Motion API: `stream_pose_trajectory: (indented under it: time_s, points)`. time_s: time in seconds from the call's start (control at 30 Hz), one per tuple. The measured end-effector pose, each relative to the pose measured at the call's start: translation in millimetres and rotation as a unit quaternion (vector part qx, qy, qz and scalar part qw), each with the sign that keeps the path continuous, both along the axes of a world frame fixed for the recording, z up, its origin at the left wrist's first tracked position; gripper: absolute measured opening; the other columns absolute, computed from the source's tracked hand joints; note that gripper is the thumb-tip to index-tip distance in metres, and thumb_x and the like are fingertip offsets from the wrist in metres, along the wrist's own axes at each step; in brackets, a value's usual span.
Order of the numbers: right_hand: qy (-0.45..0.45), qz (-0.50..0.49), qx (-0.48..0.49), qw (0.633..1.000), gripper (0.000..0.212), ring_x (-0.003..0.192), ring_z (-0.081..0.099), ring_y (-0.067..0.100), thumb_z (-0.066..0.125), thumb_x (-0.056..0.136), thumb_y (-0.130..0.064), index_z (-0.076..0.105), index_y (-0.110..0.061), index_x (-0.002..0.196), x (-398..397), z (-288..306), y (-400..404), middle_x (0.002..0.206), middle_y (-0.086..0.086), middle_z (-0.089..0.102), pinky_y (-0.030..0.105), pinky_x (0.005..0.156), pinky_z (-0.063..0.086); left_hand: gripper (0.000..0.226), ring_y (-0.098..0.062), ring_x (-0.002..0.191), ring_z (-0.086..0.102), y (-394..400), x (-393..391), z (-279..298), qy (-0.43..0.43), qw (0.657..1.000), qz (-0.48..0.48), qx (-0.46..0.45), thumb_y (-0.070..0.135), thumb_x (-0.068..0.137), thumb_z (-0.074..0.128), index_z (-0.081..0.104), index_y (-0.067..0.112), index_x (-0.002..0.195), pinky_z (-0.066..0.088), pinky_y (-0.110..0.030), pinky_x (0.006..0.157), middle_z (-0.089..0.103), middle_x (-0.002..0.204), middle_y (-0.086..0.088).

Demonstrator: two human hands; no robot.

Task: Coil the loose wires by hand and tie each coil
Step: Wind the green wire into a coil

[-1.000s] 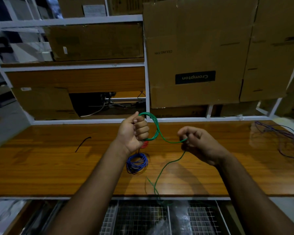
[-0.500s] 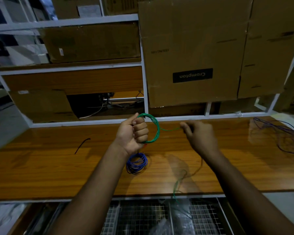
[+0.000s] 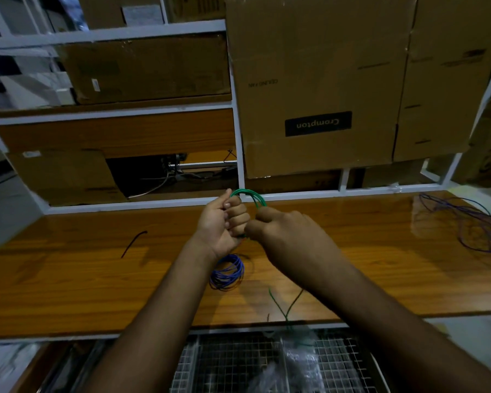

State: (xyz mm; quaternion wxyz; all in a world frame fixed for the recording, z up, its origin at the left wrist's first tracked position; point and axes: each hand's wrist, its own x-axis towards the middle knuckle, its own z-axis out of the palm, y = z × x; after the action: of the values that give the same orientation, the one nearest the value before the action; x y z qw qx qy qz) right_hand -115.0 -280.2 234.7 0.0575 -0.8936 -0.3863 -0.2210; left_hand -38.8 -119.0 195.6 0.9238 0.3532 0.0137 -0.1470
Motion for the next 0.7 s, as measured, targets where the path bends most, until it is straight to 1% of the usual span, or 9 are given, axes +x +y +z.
stream_pose_trajectory:
  time_s: [0.1,0.2,0.3,0.4,0.47,0.53,0.57,0.6,0.7]
  points:
    - [-0.070,0.041,0.035,0.996,0.025,0.066,0.066,0.017,0.077,0.083,-0.022,0.069,-0.017,0.107,18,-2,1,0.096,0.002,0.071,0.025,0.050,0.046,0.048,-0.005,0.037,0.025,-5,-4,1,-0.012,0.999,0.012,0.044,0.039,0.104,0.037,0.042,0.020,0.060,0.017,-0.017,0.043,0.029,0.045,0.008]
    - [-0.051,0.032,0.156,0.986,0.022,0.060,0.058,0.013,0.082,0.078,-0.028,0.064,-0.016,0.083,33,0,1,0.074,0.001,0.066,0.024,0.051,0.042,0.051,-0.006,0.038,0.030,-11,-7,4,-0.014,0.999,-0.009,0.046,0.040,0.105,0.037,0.043,0.019,0.059,0.026,-0.016,0.041,0.032,0.048,0.006]
    - [0.051,-0.053,0.236,0.969,0.036,0.059,0.056,0.011,0.083,0.074,-0.041,0.054,-0.020,0.067,47,6,0,0.063,-0.005,0.058,0.028,0.051,0.042,0.048,-0.007,0.037,0.031,-11,-7,4,-0.032,0.996,-0.028,0.075,0.042,0.105,0.033,0.039,0.018,0.063,0.026,-0.017,0.035,0.034,0.051,0.003]
    - [0.224,-0.051,0.210,0.950,0.028,0.066,0.061,0.013,0.079,0.080,-0.040,0.065,-0.017,0.073,59,12,-5,0.068,0.000,0.063,0.032,0.058,0.049,0.048,-0.005,0.033,0.028,-7,-6,5,-0.023,0.997,-0.053,0.056,0.041,0.104,0.035,0.041,0.017,0.063,0.023,-0.014,0.028,0.033,0.052,0.002]
    - [0.374,0.022,0.199,0.906,0.018,0.067,0.060,0.018,0.073,0.088,-0.030,0.071,-0.012,0.085,65,12,-17,0.076,0.005,0.065,0.034,0.061,0.051,0.049,-0.003,0.030,0.027,-4,-5,6,-0.010,0.998,-0.040,0.041,0.039,0.103,0.037,0.042,0.016,0.059,0.019,-0.012,0.026,0.030,0.047,0.003]
    - [0.468,0.094,0.252,0.842,0.013,0.068,0.053,0.020,0.067,0.093,-0.019,0.072,-0.008,0.095,68,9,-33,0.079,0.005,0.063,0.030,0.059,0.046,0.051,-0.003,0.028,0.026,2,-4,7,0.000,0.999,-0.031,0.040,0.038,0.103,0.038,0.042,0.017,0.058,0.018,-0.012,0.026,0.028,0.042,0.005]
    - [0.478,0.103,0.291,0.822,0.012,0.070,0.052,0.020,0.066,0.093,-0.018,0.072,-0.008,0.096,68,9,-39,0.081,0.004,0.063,0.027,0.058,0.045,0.050,-0.003,0.029,0.026,4,-3,6,0.001,0.998,-0.033,0.047,0.038,0.103,0.038,0.042,0.017,0.058,0.018,-0.012,0.027,0.027,0.043,0.005]
    - [0.462,0.093,0.325,0.820,0.011,0.069,0.053,0.018,0.067,0.092,-0.019,0.073,-0.010,0.094,70,8,-42,0.081,0.001,0.065,0.026,0.058,0.045,0.049,-0.003,0.029,0.027,6,-3,5,0.000,0.998,-0.040,0.056,0.038,0.103,0.038,0.043,0.017,0.059,0.018,-0.012,0.027,0.028,0.044,0.005]
    - [0.320,-0.010,0.356,0.878,0.011,0.065,0.060,0.002,0.072,0.087,-0.030,0.074,-0.019,0.085,77,4,-36,0.079,-0.005,0.070,0.024,0.058,0.048,0.040,-0.003,0.031,0.029,1,-4,3,0.008,0.994,-0.056,0.095,0.038,0.103,0.040,0.046,0.015,0.071,0.018,-0.013,0.029,0.033,0.047,0.005]
